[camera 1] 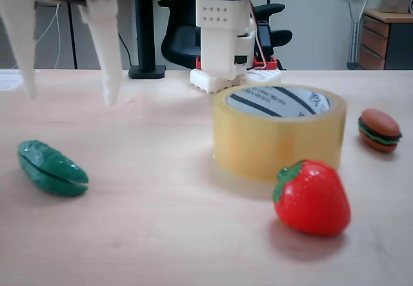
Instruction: Grasp a cucumber and put it in the hole.
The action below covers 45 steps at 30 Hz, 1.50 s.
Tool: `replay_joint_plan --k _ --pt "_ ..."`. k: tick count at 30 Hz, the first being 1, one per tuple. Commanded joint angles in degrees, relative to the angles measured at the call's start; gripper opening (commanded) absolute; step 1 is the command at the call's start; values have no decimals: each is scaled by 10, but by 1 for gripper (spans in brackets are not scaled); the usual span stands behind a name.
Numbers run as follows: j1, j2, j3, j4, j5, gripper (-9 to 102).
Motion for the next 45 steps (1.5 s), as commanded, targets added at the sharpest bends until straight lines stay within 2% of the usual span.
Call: replay_joint_plan --k 1,5,14,27,31,40,45 --pt "-11 13 -39 -46 -54 28" --pt "-17 -19 -39 -77 -103 29" --pt "-17 -91 -40 -156 -138 33" --pt "-17 -196 -122 -156 -138 32" --pt "-17 -221 -122 -125 -137 26" --pt "-17 -269 -129 18 -133 10" --pt "-17 -266 -129 40 -133 7"
